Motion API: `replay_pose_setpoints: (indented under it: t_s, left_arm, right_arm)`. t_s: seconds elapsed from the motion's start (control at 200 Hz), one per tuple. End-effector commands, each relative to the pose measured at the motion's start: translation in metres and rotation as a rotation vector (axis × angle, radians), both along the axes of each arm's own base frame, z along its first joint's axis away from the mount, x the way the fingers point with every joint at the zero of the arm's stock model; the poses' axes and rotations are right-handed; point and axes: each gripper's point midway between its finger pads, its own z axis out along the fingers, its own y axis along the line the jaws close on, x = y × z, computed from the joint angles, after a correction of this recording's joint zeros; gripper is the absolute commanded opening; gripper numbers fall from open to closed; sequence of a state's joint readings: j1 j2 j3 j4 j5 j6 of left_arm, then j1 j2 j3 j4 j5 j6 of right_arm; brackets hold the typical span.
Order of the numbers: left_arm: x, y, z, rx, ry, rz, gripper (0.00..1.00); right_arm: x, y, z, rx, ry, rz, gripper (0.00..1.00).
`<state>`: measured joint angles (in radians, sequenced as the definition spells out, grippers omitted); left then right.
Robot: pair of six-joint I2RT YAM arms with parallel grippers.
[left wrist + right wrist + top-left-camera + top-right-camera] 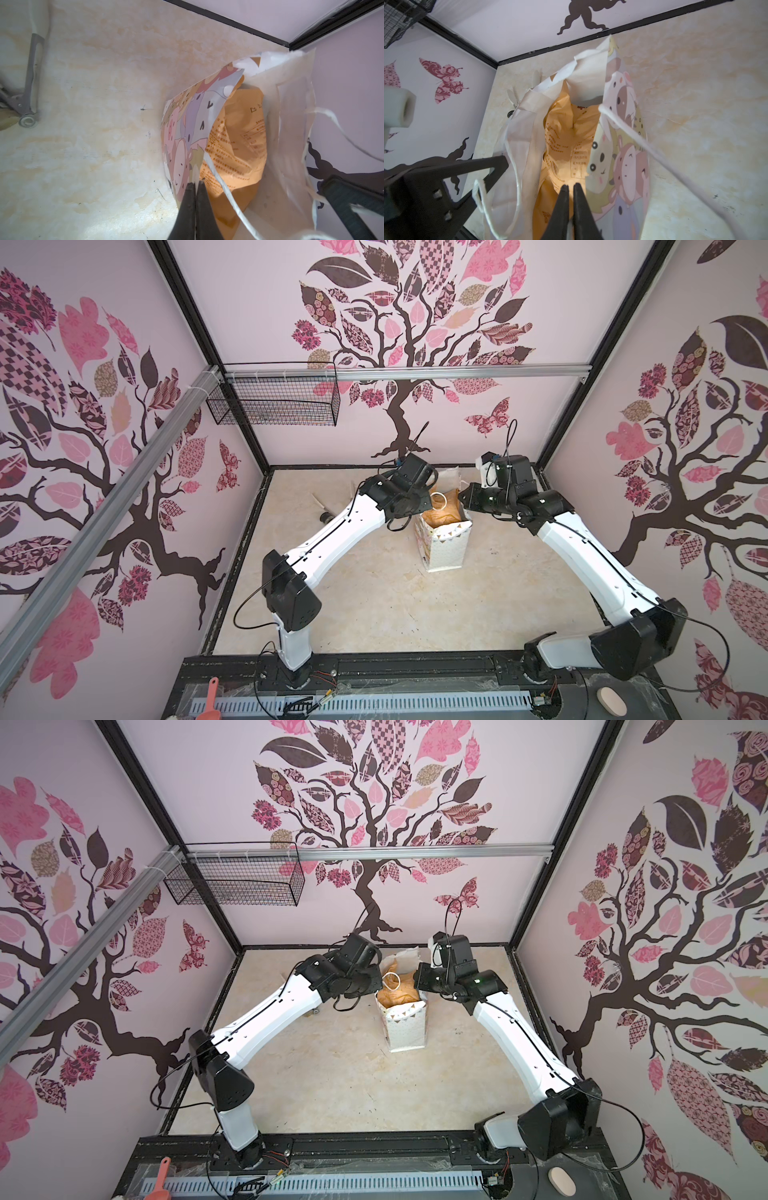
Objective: Take the snacks out of the paper bag
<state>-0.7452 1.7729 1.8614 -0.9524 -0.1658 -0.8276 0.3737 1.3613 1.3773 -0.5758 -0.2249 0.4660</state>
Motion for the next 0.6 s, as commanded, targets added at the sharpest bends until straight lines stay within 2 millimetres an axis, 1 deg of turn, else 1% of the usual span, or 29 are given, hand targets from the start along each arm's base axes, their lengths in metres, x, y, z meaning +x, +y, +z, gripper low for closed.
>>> replay_pose_setpoints:
  t_s: [0.0, 0.02, 0.07, 0.105, 0.13, 0.16, 0.18, 0.225, 0.25, 0.32, 0.475, 0.575, 0.595]
  left_arm:
    - [0.005, 0.016, 0.042, -0.106, -0.119, 0.024, 0.00]
    - [0.004, 0.017, 0.043, -0.110, -0.120, 0.022, 0.00]
    - [0.002, 0.022, 0.043, -0.115, -0.118, 0.019, 0.00]
    - [0.000, 0.025, 0.043, -0.110, -0.116, 0.018, 0.00]
    - [-0.001, 0.027, 0.043, -0.108, -0.116, 0.016, 0.00]
    - [-0.002, 0.029, 0.041, -0.102, -0.113, 0.016, 0.00]
    - [-0.002, 0.030, 0.041, -0.101, -0.111, 0.016, 0.00]
    - [-0.003, 0.032, 0.039, -0.098, -0.108, 0.013, 0.00]
    - [-0.004, 0.032, 0.037, -0.096, -0.102, 0.012, 0.00]
    - [-0.006, 0.034, 0.034, -0.097, -0.095, 0.012, 0.00]
    - [-0.010, 0.040, 0.029, -0.086, -0.087, 0.016, 0.00]
    - [-0.012, 0.045, 0.029, -0.086, -0.088, 0.020, 0.00]
    - [-0.013, 0.045, 0.029, -0.087, -0.089, 0.020, 0.00]
  right_arm:
    - [-0.008, 0.010, 0.025, 0.096, -0.044, 0.008, 0.14]
    - [-0.007, 0.007, 0.026, 0.085, -0.051, -0.004, 0.18]
    - [-0.003, -0.002, 0.028, 0.042, -0.074, -0.039, 0.21]
    - [-0.001, -0.007, 0.030, 0.006, -0.088, -0.056, 0.26]
    - [0.001, -0.011, 0.029, -0.022, -0.088, -0.064, 0.34]
    - [0.002, -0.014, 0.027, -0.054, -0.082, -0.067, 0.47]
    - [0.003, -0.015, 0.026, -0.074, -0.078, -0.065, 0.53]
    - [0.003, -0.015, 0.020, -0.106, -0.064, -0.048, 0.64]
    - [0.003, -0.015, 0.015, -0.118, -0.049, -0.042, 0.68]
    - [0.001, -0.011, 0.004, -0.134, -0.001, -0.017, 0.71]
    - [-0.009, 0.005, -0.025, -0.196, 0.066, 0.023, 0.71]
    - [-0.009, 0.010, -0.043, -0.219, 0.108, 0.034, 0.71]
    - [-0.008, 0.012, -0.045, -0.219, 0.114, 0.037, 0.70]
